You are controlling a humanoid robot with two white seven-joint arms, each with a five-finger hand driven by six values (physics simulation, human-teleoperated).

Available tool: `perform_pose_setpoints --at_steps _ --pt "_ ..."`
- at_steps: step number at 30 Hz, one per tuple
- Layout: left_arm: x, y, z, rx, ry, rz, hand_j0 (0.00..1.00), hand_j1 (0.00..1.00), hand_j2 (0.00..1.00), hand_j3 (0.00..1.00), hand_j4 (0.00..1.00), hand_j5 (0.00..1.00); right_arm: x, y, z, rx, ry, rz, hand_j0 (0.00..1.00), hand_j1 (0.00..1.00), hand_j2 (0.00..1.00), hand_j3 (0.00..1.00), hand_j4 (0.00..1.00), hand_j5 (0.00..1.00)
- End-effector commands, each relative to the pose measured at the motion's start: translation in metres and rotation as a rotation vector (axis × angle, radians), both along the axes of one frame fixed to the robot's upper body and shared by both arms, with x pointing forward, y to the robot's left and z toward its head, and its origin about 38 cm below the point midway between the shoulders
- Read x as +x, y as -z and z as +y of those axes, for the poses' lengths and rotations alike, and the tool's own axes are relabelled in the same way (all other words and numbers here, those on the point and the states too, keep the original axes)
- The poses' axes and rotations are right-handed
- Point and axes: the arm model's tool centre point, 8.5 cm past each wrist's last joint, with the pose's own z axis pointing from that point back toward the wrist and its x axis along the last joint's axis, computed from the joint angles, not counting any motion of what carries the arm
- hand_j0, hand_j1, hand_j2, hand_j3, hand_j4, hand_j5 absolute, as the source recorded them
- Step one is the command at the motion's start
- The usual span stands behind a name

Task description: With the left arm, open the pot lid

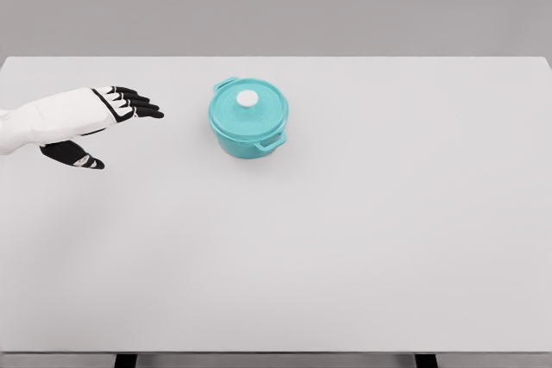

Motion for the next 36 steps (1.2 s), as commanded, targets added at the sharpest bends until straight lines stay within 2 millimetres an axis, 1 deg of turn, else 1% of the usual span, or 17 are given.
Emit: perform_pose_setpoints --at_steps 1,2,8,12,14,16,17,18,19,20,22,23,24,25,27,31,36 --pt "0.000 -0.001 0.001 -0.003 -0.002 0.001 1.00 1.00 1.00 1.00 1.00 1.00 -0.001 0.000 0.000 0.002 0.004 0.005 1.00 1.00 1.00 1.00 1.00 1.00" --pt "0.000 -0.001 0.001 -0.002 -0.003 0.000 1.00 1.00 1.00 1.00 1.00 1.00 -0.011 -0.001 -0.001 -0.004 0.005 0.025 1.00 1.00 1.00 1.00 1.00 1.00" --pt "0.000 0.005 0.000 0.030 -0.004 0.001 1.00 1.00 1.00 1.00 1.00 1.00 -0.008 0.000 -0.001 -0.004 0.003 0.018 1.00 1.00 1.00 1.00 1.00 1.00" --pt "0.002 0.016 -0.015 0.041 0.020 0.005 1.00 1.00 1.00 1.00 1.00 1.00 -0.008 0.000 -0.001 -0.003 0.003 0.017 1.00 1.00 1.00 1.00 1.00 1.00" --pt "0.006 0.013 -0.022 0.056 0.034 0.001 1.00 1.00 1.00 1.00 1.00 1.00 -0.008 0.000 -0.001 -0.004 0.003 0.018 1.00 1.00 1.00 1.00 1.00 1.00" --pt "0.034 0.005 -0.048 0.136 0.091 0.018 1.00 1.00 1.00 1.00 1.00 1.00 -0.009 0.000 -0.001 -0.004 0.003 0.020 1.00 1.00 1.00 1.00 1.00 1.00" --pt "0.046 -0.004 -0.046 0.198 0.107 0.013 1.00 1.00 1.00 1.00 1.00 1.00 -0.008 0.000 -0.001 -0.003 0.003 0.017 1.00 1.00 1.00 1.00 1.00 1.00" --pt "0.047 -0.004 -0.048 0.236 0.128 0.022 1.00 1.00 1.00 1.00 1.00 1.00 -0.008 0.000 -0.001 -0.003 0.003 0.017 1.00 1.00 1.00 1.00 1.00 1.00" --pt "0.052 0.000 -0.059 0.248 0.149 0.036 1.00 1.00 1.00 1.00 1.00 1.00 -0.008 0.000 -0.001 -0.004 0.003 0.018 1.00 1.00 1.00 1.00 1.00 1.00" --pt "0.057 -0.005 -0.083 0.251 0.200 0.019 1.00 1.00 1.00 1.00 1.00 1.00 -0.009 0.000 -0.001 -0.003 0.003 0.019 1.00 1.00 1.00 1.00 1.00 1.00" --pt "0.067 -0.017 -0.109 0.327 0.250 -0.002 1.00 1.00 1.00 1.00 1.00 1.00 -0.008 0.000 -0.001 -0.004 0.003 0.018 1.00 1.00 1.00 1.00 1.00 1.00" --pt "0.072 -0.018 -0.113 0.336 0.238 0.002 1.00 1.00 1.00 1.00 1.00 1.00 -0.008 0.000 -0.001 -0.003 0.003 0.017 1.00 1.00 1.00 1.00 1.00 1.00" --pt "0.079 -0.020 -0.127 0.327 0.249 -0.002 1.00 1.00 1.00 1.00 1.00 1.00 -0.009 0.000 -0.001 -0.003 0.003 0.019 1.00 1.00 1.00 1.00 1.00 1.00" --pt "0.084 -0.020 -0.128 0.336 0.243 0.002 1.00 1.00 1.00 1.00 1.00 1.00 -0.009 0.000 -0.001 -0.003 0.003 0.019 1.00 1.00 1.00 1.00 1.00 1.00" --pt "0.096 -0.032 -0.149 0.367 0.258 -0.017 1.00 1.00 1.00 1.00 1.00 1.00 -0.008 0.000 -0.001 -0.003 0.003 0.017 1.00 1.00 1.00 1.00 1.00 1.00" --pt "0.100 -0.043 -0.165 0.337 0.245 -0.028 1.00 1.00 1.00 1.00 1.00 1.00 -0.009 0.000 -0.001 -0.003 0.003 0.019 1.00 1.00 1.00 1.00 1.00 1.00" --pt "0.105 -0.043 -0.178 0.318 0.202 -0.017 1.00 1.00 1.00 1.00 1.00 1.00 -0.008 0.000 -0.001 -0.005 0.003 0.017 1.00 1.00 1.00 1.00 1.00 1.00"
